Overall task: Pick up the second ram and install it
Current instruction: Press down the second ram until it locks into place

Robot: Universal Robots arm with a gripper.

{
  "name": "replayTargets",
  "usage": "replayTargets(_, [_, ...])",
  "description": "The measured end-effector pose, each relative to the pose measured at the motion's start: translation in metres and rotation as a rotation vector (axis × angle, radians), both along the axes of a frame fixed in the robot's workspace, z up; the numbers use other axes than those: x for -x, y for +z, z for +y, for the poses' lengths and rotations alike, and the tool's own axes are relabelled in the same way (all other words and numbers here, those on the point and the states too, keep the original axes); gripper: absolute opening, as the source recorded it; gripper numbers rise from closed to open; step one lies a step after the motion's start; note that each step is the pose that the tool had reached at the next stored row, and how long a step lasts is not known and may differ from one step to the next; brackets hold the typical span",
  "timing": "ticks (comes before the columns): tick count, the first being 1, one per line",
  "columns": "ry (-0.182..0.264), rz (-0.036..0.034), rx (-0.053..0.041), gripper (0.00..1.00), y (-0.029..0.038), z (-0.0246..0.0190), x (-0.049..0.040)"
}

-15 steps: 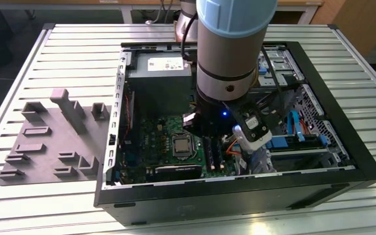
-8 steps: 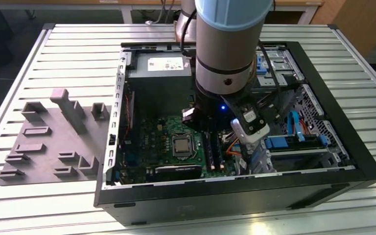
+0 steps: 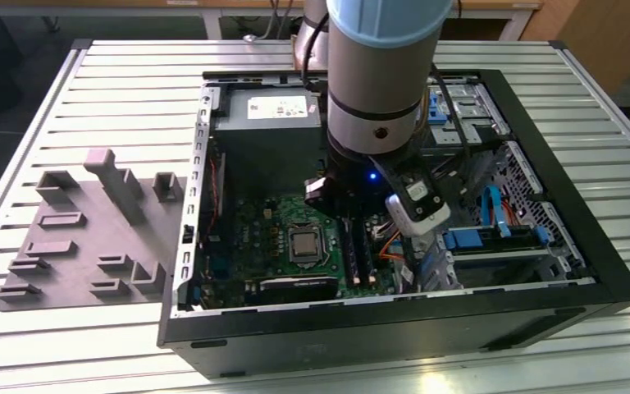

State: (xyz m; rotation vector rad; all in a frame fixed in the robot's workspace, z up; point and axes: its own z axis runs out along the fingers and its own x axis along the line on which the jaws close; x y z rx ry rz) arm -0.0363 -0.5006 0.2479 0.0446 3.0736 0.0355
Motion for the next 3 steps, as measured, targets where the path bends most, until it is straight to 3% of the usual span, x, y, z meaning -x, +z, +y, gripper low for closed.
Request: replayTargets(3, [0.0,0.0,-0.0001,0.11,0.0,0.0005,0.0])
